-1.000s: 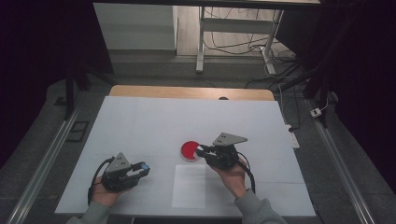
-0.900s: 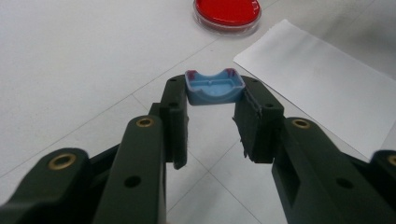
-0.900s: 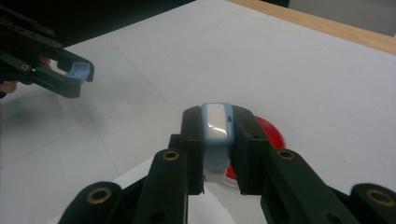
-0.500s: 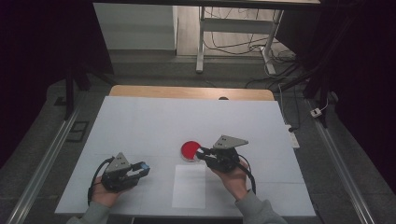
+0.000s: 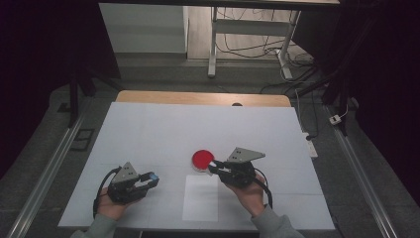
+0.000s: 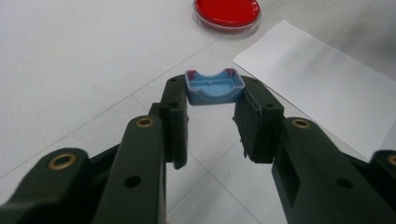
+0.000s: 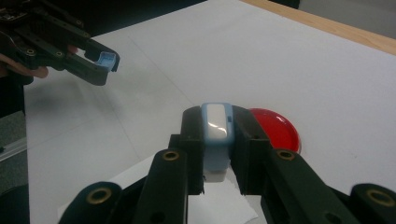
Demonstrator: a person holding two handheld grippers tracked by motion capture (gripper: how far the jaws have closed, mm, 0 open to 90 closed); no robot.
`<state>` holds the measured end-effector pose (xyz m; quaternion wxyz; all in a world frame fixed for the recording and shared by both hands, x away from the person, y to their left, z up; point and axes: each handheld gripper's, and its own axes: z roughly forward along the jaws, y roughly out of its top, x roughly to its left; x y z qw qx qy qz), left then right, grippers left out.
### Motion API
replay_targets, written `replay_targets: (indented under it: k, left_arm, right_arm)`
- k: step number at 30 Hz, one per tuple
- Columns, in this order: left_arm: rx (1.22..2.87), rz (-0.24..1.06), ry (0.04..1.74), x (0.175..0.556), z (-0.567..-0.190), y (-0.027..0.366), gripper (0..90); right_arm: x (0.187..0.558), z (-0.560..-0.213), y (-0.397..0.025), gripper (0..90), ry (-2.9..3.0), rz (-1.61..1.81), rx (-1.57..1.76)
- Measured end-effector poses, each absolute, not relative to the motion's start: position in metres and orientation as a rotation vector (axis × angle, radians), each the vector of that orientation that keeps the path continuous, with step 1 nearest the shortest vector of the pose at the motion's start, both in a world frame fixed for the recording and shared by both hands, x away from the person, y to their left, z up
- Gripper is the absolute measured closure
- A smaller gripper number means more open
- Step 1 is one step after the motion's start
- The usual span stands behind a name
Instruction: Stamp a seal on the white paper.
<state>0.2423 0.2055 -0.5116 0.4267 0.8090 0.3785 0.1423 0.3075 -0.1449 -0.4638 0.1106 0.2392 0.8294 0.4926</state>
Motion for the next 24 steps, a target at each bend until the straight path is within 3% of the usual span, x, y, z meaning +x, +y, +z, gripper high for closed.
replay_targets:
  k: [24]
  left_arm:
    - [2.023, 0.352, 0.946, 0.242, -0.512, 0.205, 65.4]
  right_arm:
    - [0.29, -0.472, -0.142, 75.2, 2.511, 1.422, 0.662]
